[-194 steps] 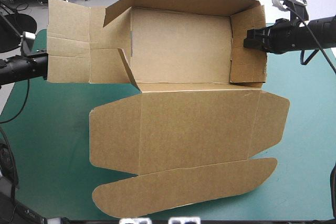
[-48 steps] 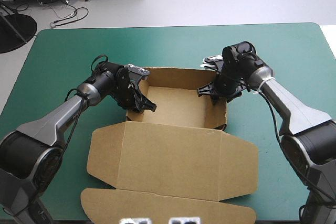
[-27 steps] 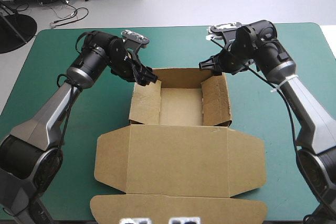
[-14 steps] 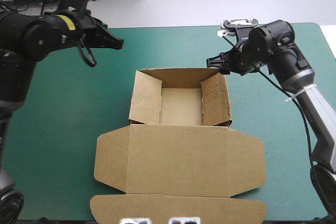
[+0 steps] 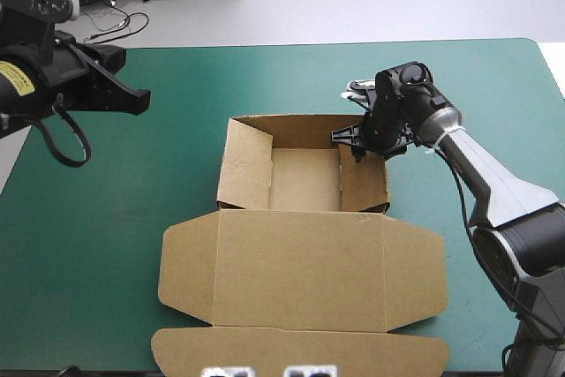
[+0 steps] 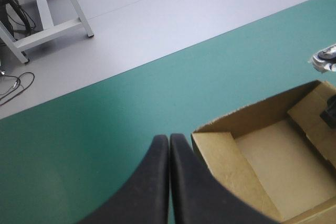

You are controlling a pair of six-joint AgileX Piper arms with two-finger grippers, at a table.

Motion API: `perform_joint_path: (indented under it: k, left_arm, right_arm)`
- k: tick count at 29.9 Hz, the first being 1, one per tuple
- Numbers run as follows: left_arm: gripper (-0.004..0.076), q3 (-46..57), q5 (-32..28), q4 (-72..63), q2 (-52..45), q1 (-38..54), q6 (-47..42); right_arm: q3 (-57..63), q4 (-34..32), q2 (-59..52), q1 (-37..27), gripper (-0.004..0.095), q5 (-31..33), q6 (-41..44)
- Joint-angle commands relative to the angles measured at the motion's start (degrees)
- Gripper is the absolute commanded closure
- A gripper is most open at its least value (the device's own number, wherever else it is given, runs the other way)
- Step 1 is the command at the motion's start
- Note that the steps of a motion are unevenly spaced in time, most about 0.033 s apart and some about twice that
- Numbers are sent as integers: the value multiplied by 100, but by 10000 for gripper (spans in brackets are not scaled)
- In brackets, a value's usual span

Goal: Fold the box

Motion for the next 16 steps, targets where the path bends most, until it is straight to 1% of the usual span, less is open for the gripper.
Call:
perform_joint_path:
  k: [1, 3, 6, 9, 12, 16]
  left_arm:
    - [734, 538, 206, 85, -466, -26, -24]
    - [733, 968, 206, 85, -681, -26, -24]
    - [733, 1701, 191, 75, -1033, -26, -24]
    - [733, 2431, 86, 75, -1459, -26, -24]
    - [733, 3220, -194, 85, -1917, -26, -180]
    - [734, 4299, -393, 113, -2595, -26, -382]
  right_arm:
    - [-140, -36, -95, -7, 513, -29, -16]
    - [-140, 0, -39, -7, 606, -29, -202]
    - [-140, -81, -29, -7, 780, -42, -226]
    - [-151, -414, -29, -7, 914, 57, -226]
    - [-151, -948, -71, -16, 928, 149, -211]
    - [-161, -1265, -301, -301, 928, 149, -186]
